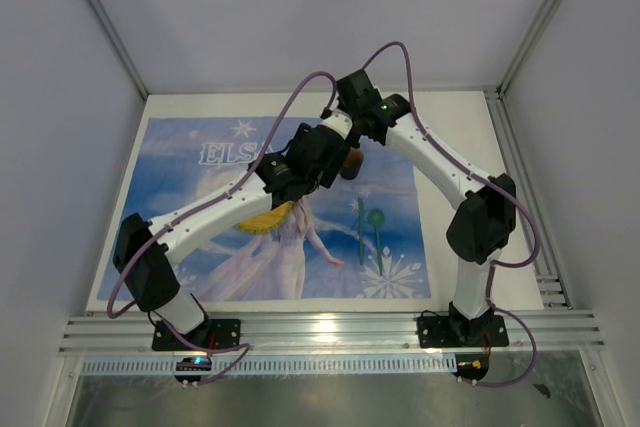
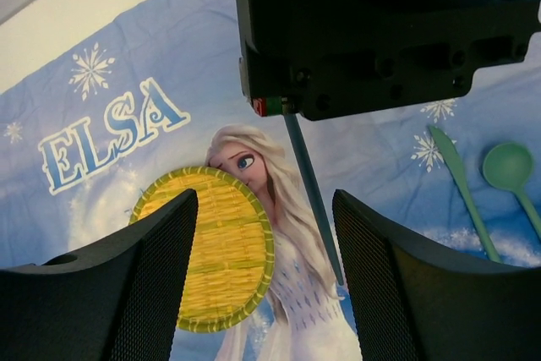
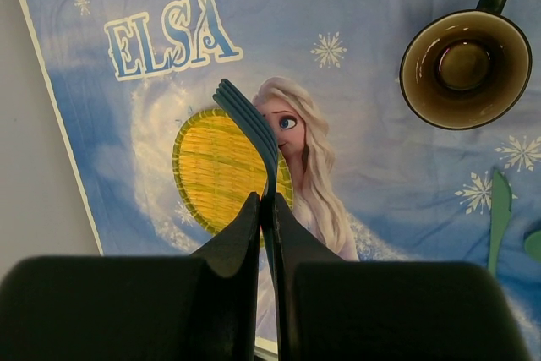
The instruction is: Set the dinner table for one person
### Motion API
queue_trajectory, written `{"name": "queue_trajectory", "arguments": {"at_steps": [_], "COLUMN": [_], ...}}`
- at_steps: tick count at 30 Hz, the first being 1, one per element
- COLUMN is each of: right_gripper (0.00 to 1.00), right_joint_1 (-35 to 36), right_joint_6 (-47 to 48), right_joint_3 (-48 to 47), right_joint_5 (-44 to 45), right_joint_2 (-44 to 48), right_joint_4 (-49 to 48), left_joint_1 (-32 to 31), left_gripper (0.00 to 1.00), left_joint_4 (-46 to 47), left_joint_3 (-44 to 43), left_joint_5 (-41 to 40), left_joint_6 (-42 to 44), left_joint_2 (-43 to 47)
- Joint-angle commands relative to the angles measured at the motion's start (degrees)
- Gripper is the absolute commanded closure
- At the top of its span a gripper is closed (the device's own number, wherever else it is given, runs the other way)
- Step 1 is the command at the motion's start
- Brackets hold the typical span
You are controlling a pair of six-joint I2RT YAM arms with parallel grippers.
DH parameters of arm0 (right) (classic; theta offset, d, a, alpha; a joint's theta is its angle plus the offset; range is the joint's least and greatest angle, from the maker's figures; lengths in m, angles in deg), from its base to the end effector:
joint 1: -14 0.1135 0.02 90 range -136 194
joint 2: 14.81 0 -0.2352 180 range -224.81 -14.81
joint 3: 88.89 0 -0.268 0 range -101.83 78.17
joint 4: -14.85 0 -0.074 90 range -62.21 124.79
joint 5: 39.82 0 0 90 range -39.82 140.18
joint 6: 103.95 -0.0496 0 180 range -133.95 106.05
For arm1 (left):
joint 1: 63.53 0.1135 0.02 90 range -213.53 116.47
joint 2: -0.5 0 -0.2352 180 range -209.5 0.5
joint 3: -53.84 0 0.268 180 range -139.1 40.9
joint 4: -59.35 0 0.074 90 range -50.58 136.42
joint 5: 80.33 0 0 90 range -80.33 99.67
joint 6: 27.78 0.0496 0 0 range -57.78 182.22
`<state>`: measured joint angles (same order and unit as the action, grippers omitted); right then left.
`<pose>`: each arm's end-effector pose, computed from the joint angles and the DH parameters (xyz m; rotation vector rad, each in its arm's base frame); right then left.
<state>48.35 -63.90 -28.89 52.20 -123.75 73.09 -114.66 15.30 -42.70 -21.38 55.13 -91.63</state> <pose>0.3670 0.2487 0.2967 0.3555 2.4684 0.6236 0.2619 -0.2842 0.2948 0.5410 2.0800 0.0298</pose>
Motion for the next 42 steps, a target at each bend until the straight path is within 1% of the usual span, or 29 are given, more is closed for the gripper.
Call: {"name": "queue_trajectory", "arguments": {"at_steps": [1, 4, 6, 7, 9, 12, 15, 16, 17, 18, 20, 21, 24, 33, 36, 39, 41, 42], "right_gripper": [0.94, 0.94, 0.94, 0.94, 0.94, 0.94, 0.94, 0.94, 0.94, 0.94, 0.94, 0.94, 0.94, 0.94, 0.94, 0.93, 0.82, 0.79], "right_joint_1": [1.9, 2.2, 2.3, 2.3, 2.3, 2.3, 2.3, 2.3, 2.3, 2.4, 2.4, 2.4, 2.4, 2.4, 2.4, 2.4, 2.4, 2.4], "right_joint_6": [-1.2, -2.9, -4.4, -6.0, -6.5, -6.7, -7.6, -7.7, -7.9, -7.8, -7.7, -7.5, -7.4, -6.9, -6.2, -5.3, -5.2, -5.2], "right_joint_3": [-0.4, 0.5, 2.6, 3.6, 4.1, 2.4, 2.7, 2.7, 2.5, 2.5, 2.5, 2.6, 2.7, 2.7, 2.7, 2.7, 3.1, 3.1], "right_joint_5": [0.5, 0.7, 0.1, 0.2, 0.3, 0.1, -0.6, -1.0, -0.9, -0.9, -0.5, -0.4, 0.0, 0.2, 0.4, 0.3, 0.3, 0.3], "right_joint_2": [4.1, 4.4, 5.8, 6.4, 6.9, 6.2, 6.1, 6.0, 5.9, 5.9, 6.0, 6.1, 6.2, 6.3, 6.4, 6.6, 6.8, 6.8], "right_joint_4": [-2.1, -2.6, -5.6, -6.3, -6.9, -5.6, -6.4, -6.7, -6.7, -6.8, -6.7, -6.5, -6.5, -6.1, -5.9, -6.0, -6.3, -6.3], "left_joint_1": [-0.4, -0.4, -0.4, -0.4, -0.4, -0.4, -0.4, -0.4, -0.4, -0.4, -0.4, -0.4, -0.4, -0.4, -0.4, -0.4, -0.4, -0.4], "left_gripper": [0.33, 0.36, 0.36, 0.36, 0.36, 0.36, 0.37, 0.38, 0.42, 0.54, 0.73, 0.86, 0.99, 1.00, 1.00, 1.00, 1.00, 1.00], "left_joint_4": [4.7, 6.1, 8.4, 9.2, 11.4, 11.2, 10.8, 10.8, 10.8, 10.9, 10.9, 10.9, 10.8, 10.7, 9.9, 9.3, 9.1, 9.1], "left_joint_3": [0.2, 1.3, 2.5, 3.2, 5.4, 6.1, 6.4, 6.5, 6.9, 7.0, 7.4, 7.5, 7.8, 7.9, 7.7, 7.3, 7.0, 6.8], "left_joint_5": [-0.8, -1.0, -0.8, -0.9, -1.0, -0.9, -1.3, -1.4, -1.5, -1.4, -2.0, -2.3, -3.2, -4.6, -8.2, -9.8, -10.2, -10.2], "left_joint_6": [-0.2, -2.6, -4.0, -5.5, -6.4, -6.9, -7.1, -7.2, -7.6, -7.8, -8.2, -8.3, -8.1, -8.3, -7.7, -7.0, -6.3, -6.3], "left_joint_2": [-0.9, -0.4, 0.5, 1.0, 2.7, 3.3, 3.3, 3.3, 3.4, 3.5, 3.6, 3.7, 3.8, 3.9, 3.9, 4.0, 4.0, 4.0]}}
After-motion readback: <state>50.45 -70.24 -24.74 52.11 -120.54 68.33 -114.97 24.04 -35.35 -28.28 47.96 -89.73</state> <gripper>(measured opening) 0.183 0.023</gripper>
